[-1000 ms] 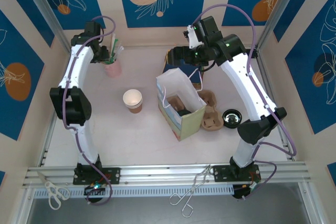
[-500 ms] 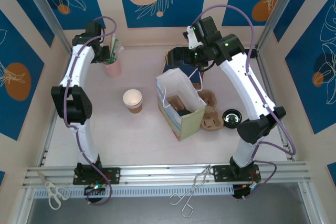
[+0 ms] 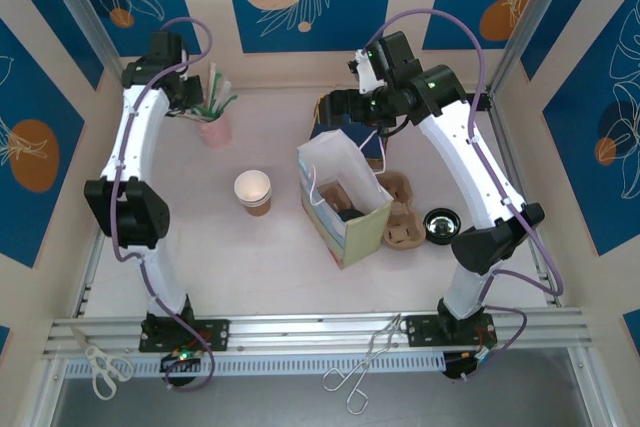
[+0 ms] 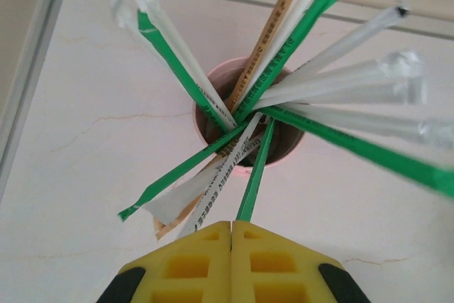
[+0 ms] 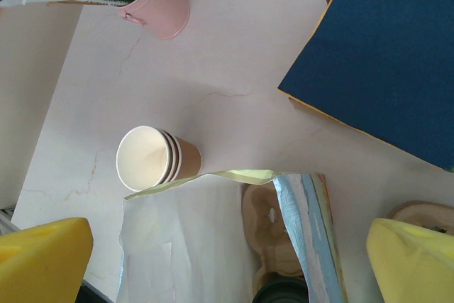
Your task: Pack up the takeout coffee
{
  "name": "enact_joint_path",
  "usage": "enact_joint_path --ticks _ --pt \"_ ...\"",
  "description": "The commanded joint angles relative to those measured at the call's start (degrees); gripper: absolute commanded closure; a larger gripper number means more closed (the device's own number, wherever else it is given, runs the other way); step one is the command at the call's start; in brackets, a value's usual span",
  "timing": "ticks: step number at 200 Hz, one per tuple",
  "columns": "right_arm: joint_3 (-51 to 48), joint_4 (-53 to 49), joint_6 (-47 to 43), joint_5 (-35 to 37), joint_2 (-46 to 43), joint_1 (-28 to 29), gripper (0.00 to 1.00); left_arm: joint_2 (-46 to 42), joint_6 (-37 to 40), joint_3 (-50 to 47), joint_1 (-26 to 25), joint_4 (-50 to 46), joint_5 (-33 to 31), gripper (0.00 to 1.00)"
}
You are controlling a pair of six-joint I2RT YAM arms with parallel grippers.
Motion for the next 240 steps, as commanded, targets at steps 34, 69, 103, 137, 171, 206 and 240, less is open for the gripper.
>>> enact_joint_path --ticks 34,69,103,137,171,206,240 --pt "-0.2 -0.5 0.4 -2.0 -1.2 0.5 0.01 -5.9 -0.3 2.1 -0.1 -2.4 -3.2 0.98" --pt "-0.8 -0.4 0.3 -2.1 -1.6 0.8 0.01 -6.4 -0.7 1.7 -0.2 -4.4 -3.3 0.98" --pt "-2.4 0.0 0.2 -1.9 -2.5 1.0 0.01 -9.7 -1.1 0.8 -0.4 -4.6 -3.0 0.98" --pt "-3.7 0.4 0.3 -1.9 -3.3 1.1 0.01 -13.6 -2.9 1.1 -1.4 -6.3 -2.7 0.98" --pt "-5.8 1.0 0.5 -0.2 -5.0 1.1 0.01 -18.2 -3.5 1.2 -4.5 -7.5 -2.2 0.98" --pt "-9.0 2.9 1.5 1.6 -8.3 1.0 0.01 -22.5 -3.9 2.0 -10.7 -8.5 -3.4 0.98" --pt "-13.5 3.6 3.2 4.7 -11.6 0.7 0.01 -24.2 -4.2 3.8 -18.5 -10.4 -5.6 1.00"
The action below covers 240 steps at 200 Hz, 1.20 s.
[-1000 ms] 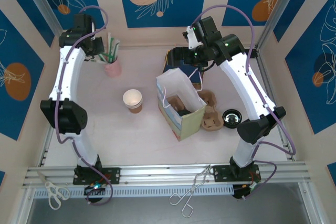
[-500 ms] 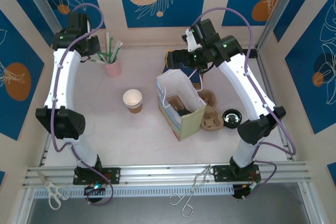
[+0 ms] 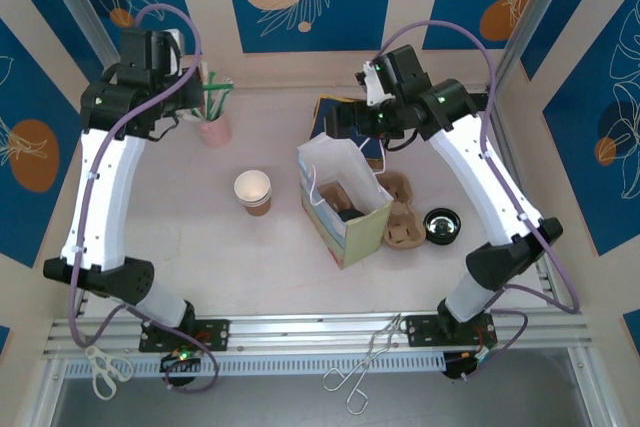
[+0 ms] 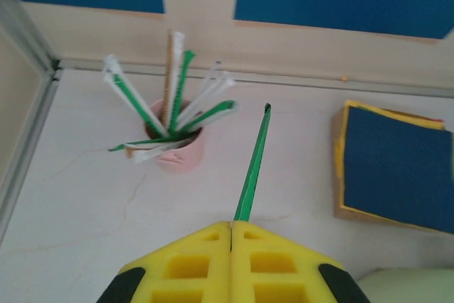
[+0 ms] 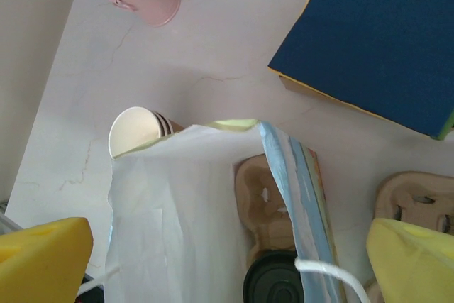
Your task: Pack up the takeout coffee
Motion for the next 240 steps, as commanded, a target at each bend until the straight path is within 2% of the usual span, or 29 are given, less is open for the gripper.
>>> enact_joint_path --ticks 1,61,104,131,172,240 --pt "-2.8 1.1 1.9 3.1 -3.4 -0.1 0.01 -1.5 -1.2 1.9 -4.4 -2.3 -1.8 1.00" --pt "-13.3 2.2 6.6 7.0 -11.3 -4.3 0.01 2.5 -1.5 10.6 -19.0 -6.2 -3.3 0.99" --pt "-19.4 2.6 7.4 7.4 -14.4 -6.8 0.01 7.5 -0.3 18.8 -26.1 -11.9 -2.9 1.00" --pt "-21.6 2.6 7.7 7.2 -14.8 -8.4 0.01 7.8 -0.3 19.7 -29.7 -15.1 -3.3 1.00" --pt "-23.2 3.4 7.9 6.5 -14.3 -9.0 0.01 7.2 -0.7 19.7 -33.3 -19.0 -5.8 1.00" --pt "-24.5 3.7 8.5 6.1 -14.1 -9.0 0.01 8.1 -0.1 17.0 -34.7 -20.1 -7.1 1.00"
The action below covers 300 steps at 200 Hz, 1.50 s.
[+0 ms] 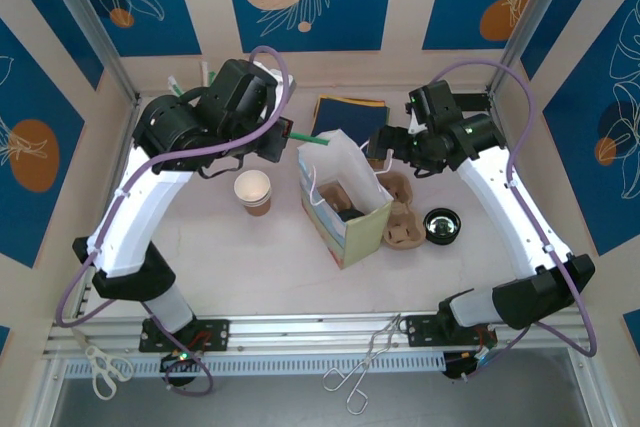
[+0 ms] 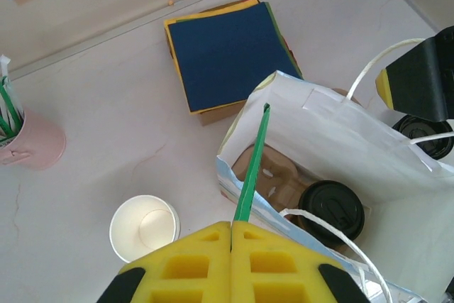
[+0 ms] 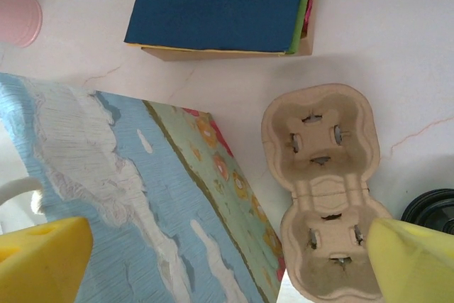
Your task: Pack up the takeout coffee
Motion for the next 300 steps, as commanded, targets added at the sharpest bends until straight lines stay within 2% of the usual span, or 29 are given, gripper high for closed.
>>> enact_joint_path --ticks 1,93,104,123,147,195,209,222,234,255,300 --pt "-0.7 0.3 1.2 -0.6 -0.6 -0.2 0.01 0.4 0.8 -1.0 -0.7 -1.8 -1.6 1.00" --pt "-2.7 -0.3 1.5 -0.4 -4.2 -0.4 0.01 14.4 3.6 4.7 -0.7 0.7 -2.3 0.99" --pt "-2.8 -0.4 1.5 -0.3 -4.4 -0.5 0.01 15.7 3.4 5.5 -0.7 0.5 -2.5 0.90" --pt "-3.2 -0.6 1.5 -0.4 -5.0 -0.7 0.01 16.6 3.0 6.7 -0.7 0.7 -2.2 0.61" --pt "-4.2 -0.4 1.5 -0.5 -5.5 -1.4 0.01 16.1 2.2 7.2 -0.7 2.1 -1.2 0.44" --pt "-3.6 0.1 1.6 -2.6 -5.4 -5.6 0.01 14.2 1.7 7.2 -0.1 3.3 -3.6 0.34" --pt "-3.5 0.8 1.4 -3.1 -5.3 -7.3 0.01 13.8 1.3 7.0 0.3 3.2 -4.6 0.23" --pt "-3.4 1.1 1.5 -3.7 -4.9 -9.3 0.01 13.4 0.9 6.8 0.8 3.2 -5.4 0.20" --pt "-3.6 1.4 1.4 -4.3 -4.2 -11.4 0.01 13.2 0.6 6.7 1.4 3.2 -5.6 0.10" --pt "-4.2 2.5 1.1 -6.5 -2.9 -14.5 0.01 12.5 -0.2 5.6 3.2 3.8 -4.5 0.01" --pt "-4.5 5.5 -0.1 -12.5 -1.5 -17.0 0.01 11.0 -1.2 1.3 6.8 6.2 0.7 0.00"
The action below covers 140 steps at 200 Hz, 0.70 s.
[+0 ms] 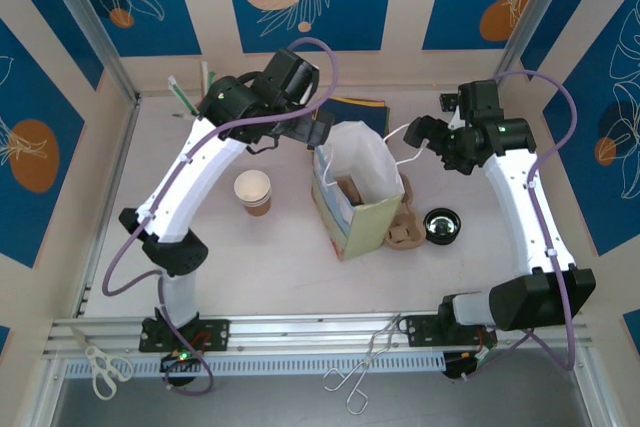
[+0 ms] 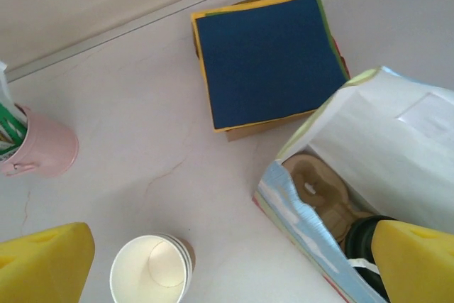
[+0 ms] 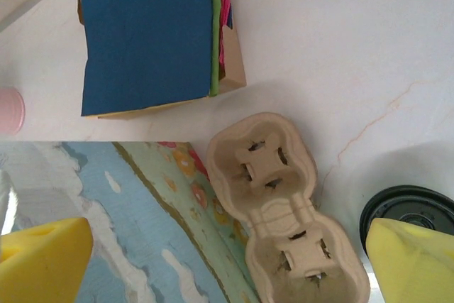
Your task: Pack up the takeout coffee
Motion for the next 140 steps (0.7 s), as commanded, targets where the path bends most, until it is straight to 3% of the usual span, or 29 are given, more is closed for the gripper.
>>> enact_joint_path --ticks 1,104,140 --pt "0.0 2.2 -0.9 -6.1 0.4 -0.2 0.01 -1.6 -1.3 -1.6 1.6 1.5 3.4 0.00" --pt "11.4 0.8 -6.2 -6.8 1.7 11.3 0.01 1.8 -2.2 -2.5 2.0 2.4 8.9 0.00" --pt "16.7 -0.8 -7.5 -7.5 3.1 12.3 0.01 2.1 -2.4 -2.4 2.3 2.7 9.6 0.00"
